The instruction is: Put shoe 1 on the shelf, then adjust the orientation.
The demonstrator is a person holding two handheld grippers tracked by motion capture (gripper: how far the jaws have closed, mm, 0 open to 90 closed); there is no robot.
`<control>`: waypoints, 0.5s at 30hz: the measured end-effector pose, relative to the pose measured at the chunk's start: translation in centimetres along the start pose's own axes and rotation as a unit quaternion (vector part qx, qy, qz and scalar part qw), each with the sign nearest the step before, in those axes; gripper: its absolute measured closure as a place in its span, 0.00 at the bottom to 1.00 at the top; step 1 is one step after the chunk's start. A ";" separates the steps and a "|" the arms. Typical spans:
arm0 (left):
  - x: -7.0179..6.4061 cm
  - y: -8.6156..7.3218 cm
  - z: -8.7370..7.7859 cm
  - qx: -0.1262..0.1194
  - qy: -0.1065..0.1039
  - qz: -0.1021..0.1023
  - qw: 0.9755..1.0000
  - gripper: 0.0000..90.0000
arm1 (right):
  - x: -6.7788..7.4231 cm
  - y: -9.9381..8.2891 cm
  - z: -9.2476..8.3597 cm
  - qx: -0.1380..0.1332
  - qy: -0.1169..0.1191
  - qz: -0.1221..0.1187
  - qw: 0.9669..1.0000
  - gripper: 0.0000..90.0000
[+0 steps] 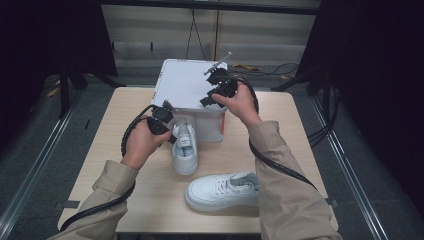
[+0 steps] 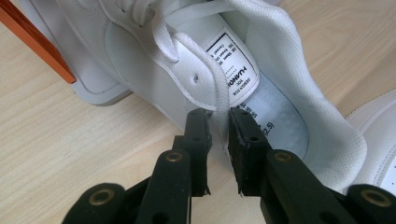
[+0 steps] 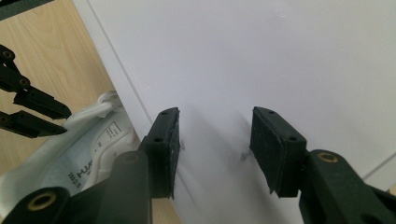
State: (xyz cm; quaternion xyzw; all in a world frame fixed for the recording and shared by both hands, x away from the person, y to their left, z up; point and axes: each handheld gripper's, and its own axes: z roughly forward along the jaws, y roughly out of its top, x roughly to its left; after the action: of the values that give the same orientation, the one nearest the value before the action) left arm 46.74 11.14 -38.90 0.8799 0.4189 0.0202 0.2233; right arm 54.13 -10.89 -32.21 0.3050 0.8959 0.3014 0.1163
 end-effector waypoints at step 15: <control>-0.4 0.6 0.5 -0.002 -0.005 -0.011 1.000 0.93 | 0.0 0.0 0.0 0.001 0.000 0.000 1.000 0.58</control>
State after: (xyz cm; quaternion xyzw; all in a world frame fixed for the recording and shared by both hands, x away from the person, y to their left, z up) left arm 47.06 10.35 -39.03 0.8750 0.4272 0.0145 0.2272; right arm 54.17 -10.88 -32.18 0.3056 0.8962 0.3001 0.1160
